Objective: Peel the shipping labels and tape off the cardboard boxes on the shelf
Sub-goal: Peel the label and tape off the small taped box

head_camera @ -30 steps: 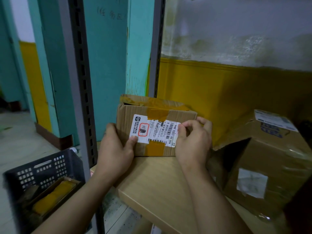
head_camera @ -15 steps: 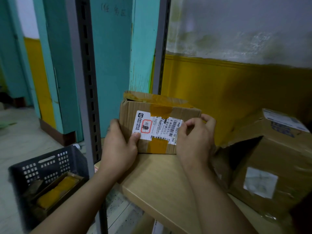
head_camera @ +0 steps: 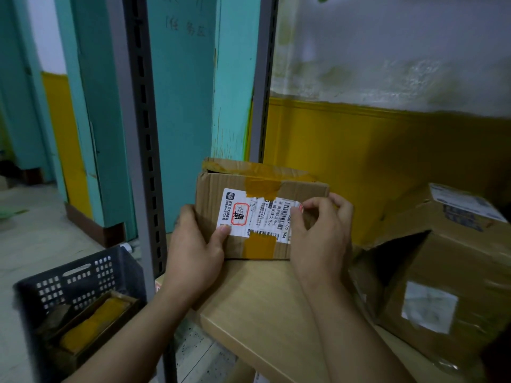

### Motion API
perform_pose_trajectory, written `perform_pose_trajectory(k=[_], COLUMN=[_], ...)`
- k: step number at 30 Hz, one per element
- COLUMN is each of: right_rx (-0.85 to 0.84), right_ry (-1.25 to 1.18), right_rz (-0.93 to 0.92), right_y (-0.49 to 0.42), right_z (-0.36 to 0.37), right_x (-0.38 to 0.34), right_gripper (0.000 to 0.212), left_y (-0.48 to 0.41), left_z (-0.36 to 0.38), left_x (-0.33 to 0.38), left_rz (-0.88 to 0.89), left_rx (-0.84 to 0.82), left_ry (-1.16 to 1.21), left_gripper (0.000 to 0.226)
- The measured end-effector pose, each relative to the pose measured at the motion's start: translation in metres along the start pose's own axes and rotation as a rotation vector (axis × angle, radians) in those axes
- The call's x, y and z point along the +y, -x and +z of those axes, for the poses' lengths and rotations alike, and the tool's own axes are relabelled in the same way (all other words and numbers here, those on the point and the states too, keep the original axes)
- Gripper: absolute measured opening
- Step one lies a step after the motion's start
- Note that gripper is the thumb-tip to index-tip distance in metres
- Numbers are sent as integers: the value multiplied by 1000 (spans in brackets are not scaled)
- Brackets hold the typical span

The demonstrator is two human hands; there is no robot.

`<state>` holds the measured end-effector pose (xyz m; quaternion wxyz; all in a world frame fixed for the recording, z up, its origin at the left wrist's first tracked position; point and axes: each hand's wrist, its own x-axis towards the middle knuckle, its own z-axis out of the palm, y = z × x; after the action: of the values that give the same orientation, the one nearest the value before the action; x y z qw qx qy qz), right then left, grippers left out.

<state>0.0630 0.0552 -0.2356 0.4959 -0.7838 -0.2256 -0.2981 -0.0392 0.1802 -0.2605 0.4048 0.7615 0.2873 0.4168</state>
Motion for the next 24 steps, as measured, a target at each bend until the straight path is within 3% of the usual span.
perform_pose_trajectory(k=[24], right_rx=[-24], right_ry=[94], right_rz=[-20], right_y=[4], right_z=[0], right_x=[-4], right_gripper=[7], left_y=[0], left_z=[1], left_x=[3], left_rz=[-82], left_rx=[22], left_ry=[-30], left_gripper=[40])
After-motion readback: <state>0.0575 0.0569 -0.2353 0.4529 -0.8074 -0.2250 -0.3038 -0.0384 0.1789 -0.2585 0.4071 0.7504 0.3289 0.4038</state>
